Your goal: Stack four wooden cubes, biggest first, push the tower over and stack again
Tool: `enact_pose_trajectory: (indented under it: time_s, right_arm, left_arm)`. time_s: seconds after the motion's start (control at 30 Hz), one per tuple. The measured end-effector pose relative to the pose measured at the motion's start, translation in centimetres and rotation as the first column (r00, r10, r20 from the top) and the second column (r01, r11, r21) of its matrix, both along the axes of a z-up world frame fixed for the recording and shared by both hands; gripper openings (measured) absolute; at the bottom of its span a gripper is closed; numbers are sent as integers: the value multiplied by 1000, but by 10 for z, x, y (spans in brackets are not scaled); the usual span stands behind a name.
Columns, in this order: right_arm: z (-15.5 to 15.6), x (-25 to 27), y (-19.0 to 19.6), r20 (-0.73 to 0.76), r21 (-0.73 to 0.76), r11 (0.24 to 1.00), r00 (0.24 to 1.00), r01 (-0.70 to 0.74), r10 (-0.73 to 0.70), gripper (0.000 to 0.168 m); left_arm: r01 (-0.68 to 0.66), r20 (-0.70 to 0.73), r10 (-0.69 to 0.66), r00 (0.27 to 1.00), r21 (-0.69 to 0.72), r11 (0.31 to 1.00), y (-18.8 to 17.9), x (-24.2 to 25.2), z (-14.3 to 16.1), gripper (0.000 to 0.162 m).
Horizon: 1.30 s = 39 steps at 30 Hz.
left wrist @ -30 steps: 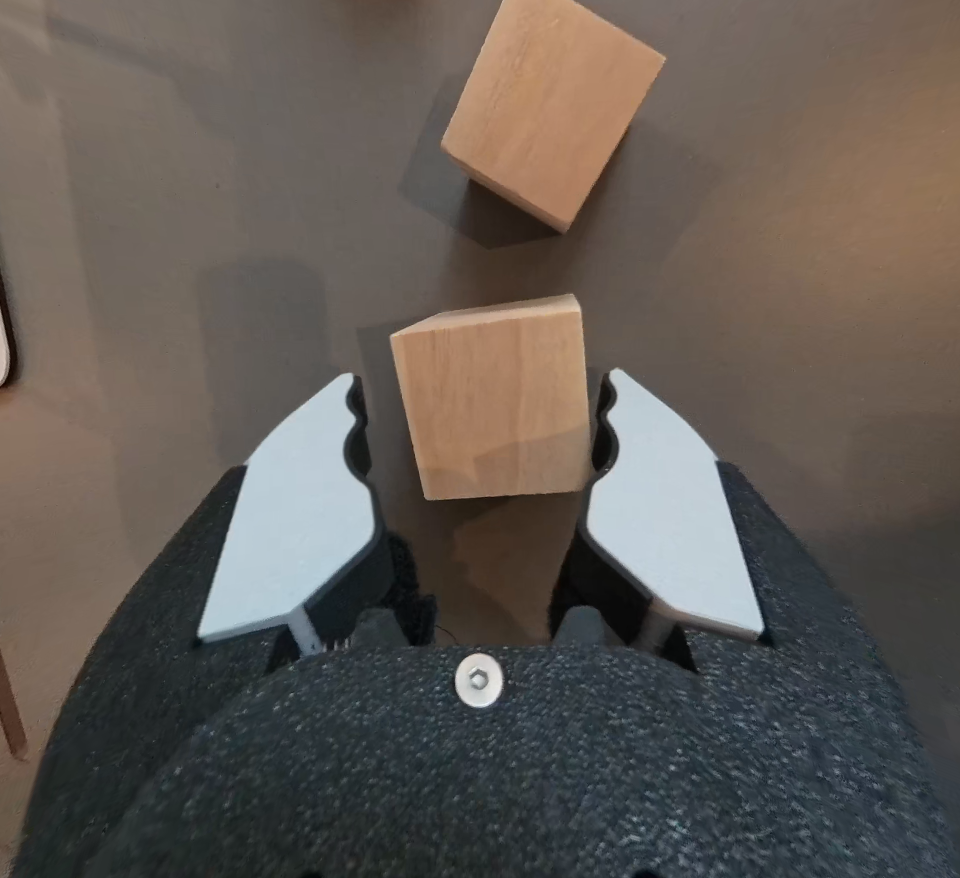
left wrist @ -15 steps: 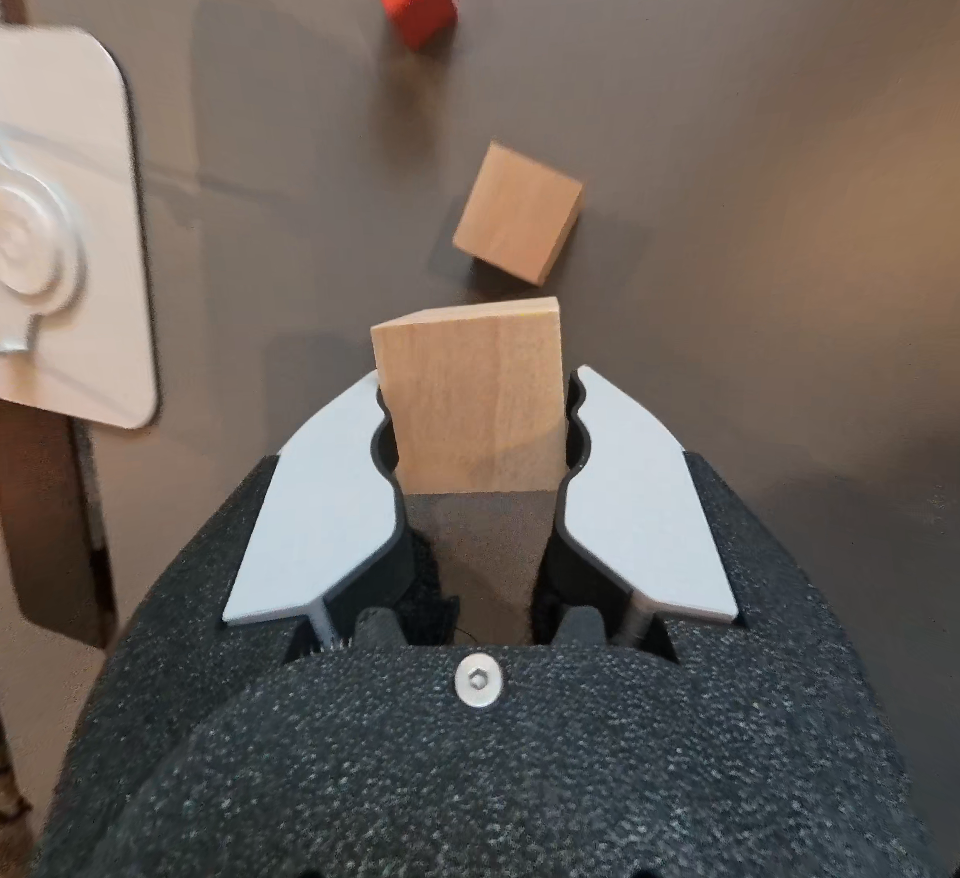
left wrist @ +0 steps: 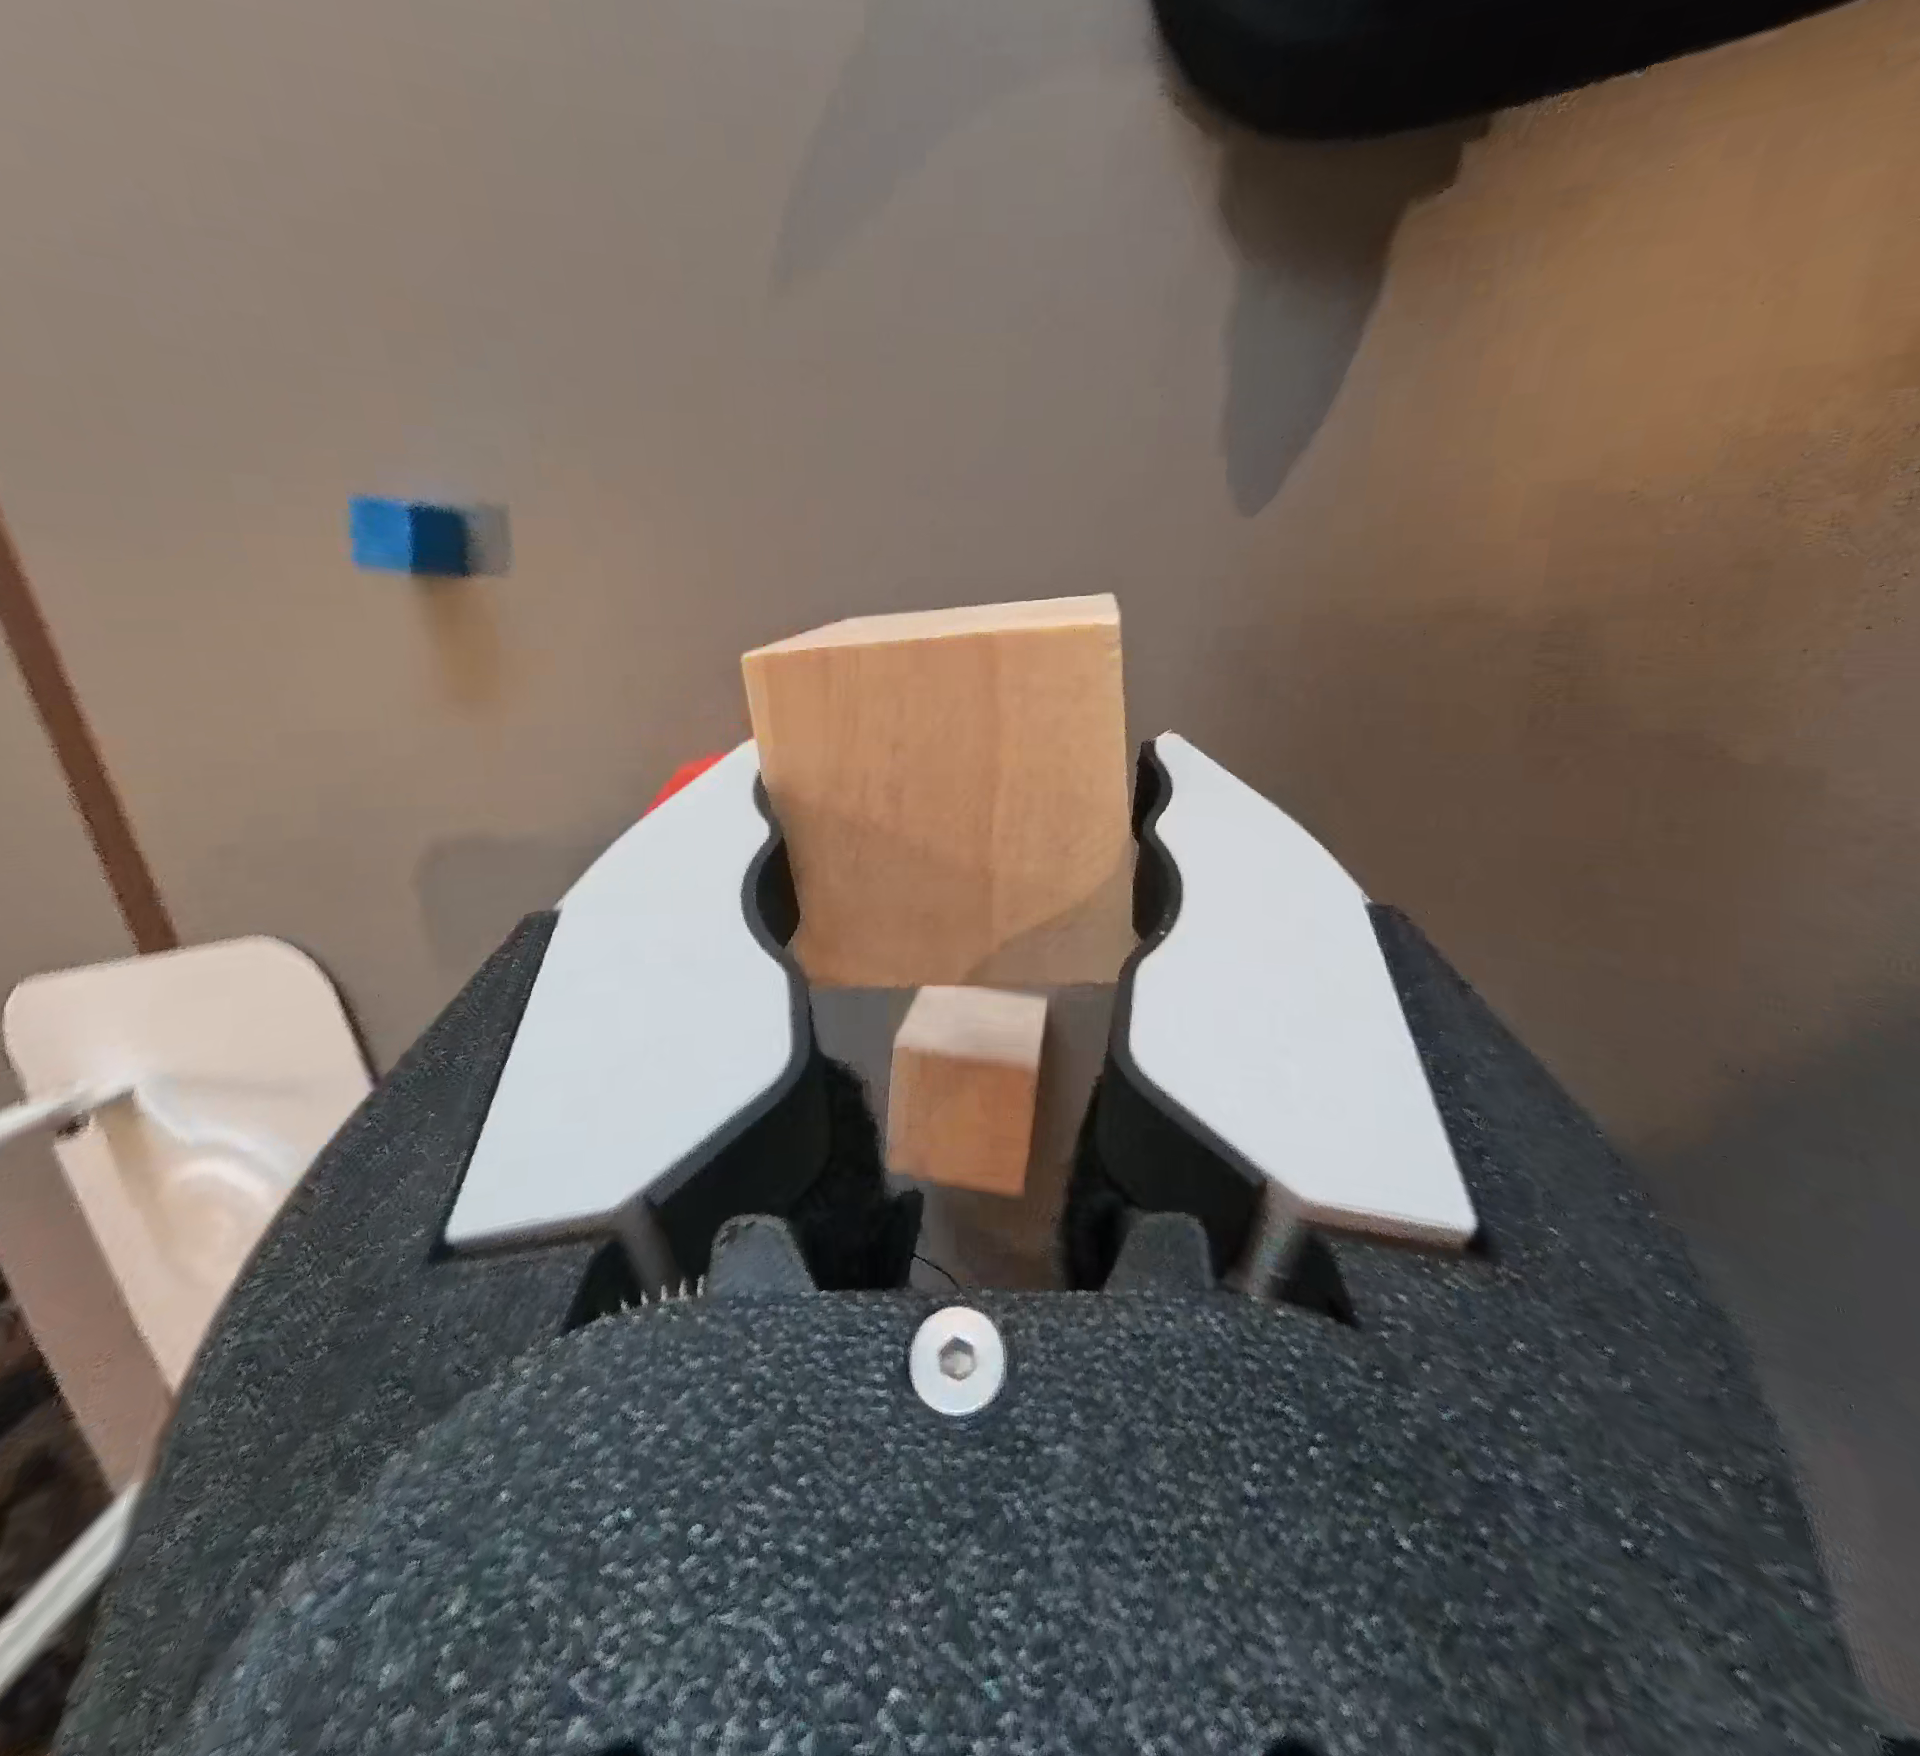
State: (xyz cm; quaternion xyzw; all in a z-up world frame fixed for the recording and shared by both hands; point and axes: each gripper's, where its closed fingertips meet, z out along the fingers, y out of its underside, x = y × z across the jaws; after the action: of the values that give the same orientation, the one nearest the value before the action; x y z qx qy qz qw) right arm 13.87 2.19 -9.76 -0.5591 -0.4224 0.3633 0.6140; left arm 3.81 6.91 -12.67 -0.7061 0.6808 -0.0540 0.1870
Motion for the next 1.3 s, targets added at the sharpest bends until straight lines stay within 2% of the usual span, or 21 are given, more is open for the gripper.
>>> enact_pose_trajectory:
  time_s: [0.27, 0.47, 0.8, 0.9, 1.03, 1.07, 1.3]
  right_arm:
    - [-1, -1, 0, 5, -5, 1000, 1000, -7, 7, 121]
    - [-1, -1, 0, 6, -8, 1000, 1000, -11, 11, 121]
    - [-1, -1, -1, 6, -9, 1000, 1000, -16, 16, 120]
    - [-1, -1, -1, 7, -9, 1000, 1000, -17, 17, 119]
    - [-1, -1, -1, 6, -11, 1000, 1000, -17, 17, 119]
    - [-1, -1, -1, 5, -11, 1000, 1000, -16, 16, 119]
    - [-2, -1, 1, 9, -22, 1000, 1000, -7, 7, 119]
  left_arm:
    - [188, -52, -192, 980, -73, 979, -4, 31, -48, 63]
    - [294, -62, -301, 952, -97, 951, -2, 35, -62, 63]
    - [322, -96, -327, 940, -64, 945, 5, 35, -74, 63]
    - [314, -76, -318, 945, -67, 947, 5, 36, -74, 63]
    - [296, -61, -302, 951, -81, 952, 3, 32, -70, 85]
    - [289, -55, -293, 954, -78, 954, 4, 31, -67, 91]
    - [251, 10, -251, 968, -48, 967, -2, 6, -29, 102]
